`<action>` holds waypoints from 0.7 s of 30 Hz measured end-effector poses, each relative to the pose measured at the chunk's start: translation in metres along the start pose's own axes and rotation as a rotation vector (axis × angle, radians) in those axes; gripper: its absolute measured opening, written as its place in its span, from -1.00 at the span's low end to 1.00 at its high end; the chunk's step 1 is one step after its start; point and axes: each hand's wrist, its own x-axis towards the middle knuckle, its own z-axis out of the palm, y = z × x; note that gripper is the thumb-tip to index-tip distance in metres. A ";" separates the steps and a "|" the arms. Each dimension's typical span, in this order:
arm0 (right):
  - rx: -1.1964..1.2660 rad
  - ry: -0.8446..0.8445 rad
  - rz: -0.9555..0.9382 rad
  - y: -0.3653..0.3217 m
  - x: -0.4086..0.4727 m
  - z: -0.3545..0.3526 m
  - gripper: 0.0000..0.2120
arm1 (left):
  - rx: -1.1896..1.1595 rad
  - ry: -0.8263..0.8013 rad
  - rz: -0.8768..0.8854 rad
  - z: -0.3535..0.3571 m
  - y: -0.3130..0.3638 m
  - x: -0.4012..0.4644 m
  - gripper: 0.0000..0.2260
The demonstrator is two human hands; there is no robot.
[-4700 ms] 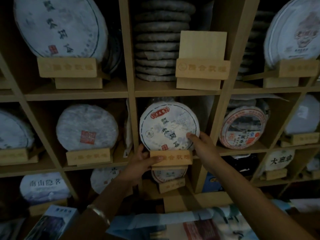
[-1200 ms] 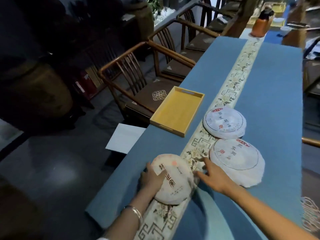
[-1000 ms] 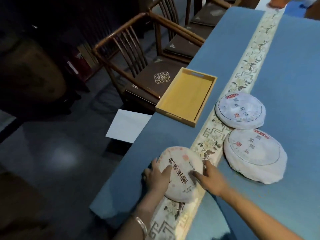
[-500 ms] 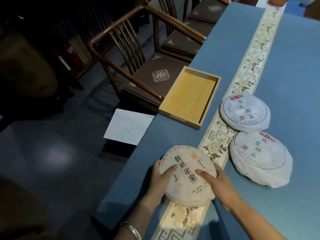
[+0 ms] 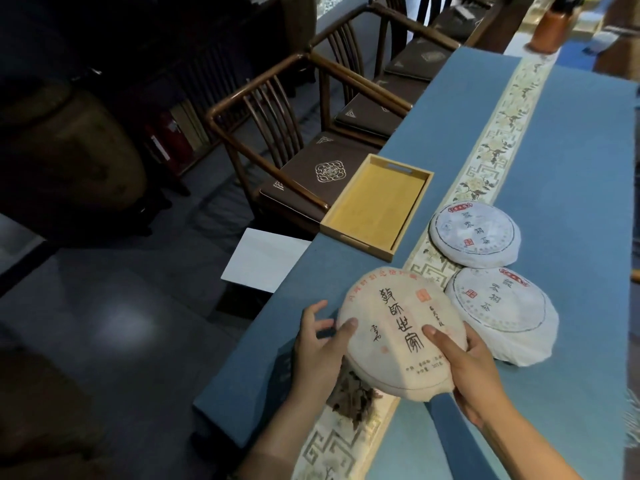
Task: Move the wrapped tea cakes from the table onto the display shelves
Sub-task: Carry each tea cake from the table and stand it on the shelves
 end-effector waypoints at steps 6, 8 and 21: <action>0.025 -0.116 -0.090 -0.015 -0.048 -0.003 -0.40 | -0.193 -0.037 0.134 0.028 -0.001 -0.066 -0.29; 0.036 -0.161 -0.124 -0.020 -0.067 -0.006 -0.38 | -0.235 0.019 0.194 0.029 0.003 -0.088 -0.26; -0.543 -0.656 -0.501 -0.096 -0.202 0.091 -0.24 | -0.371 0.686 0.642 -0.072 0.035 -0.278 -0.28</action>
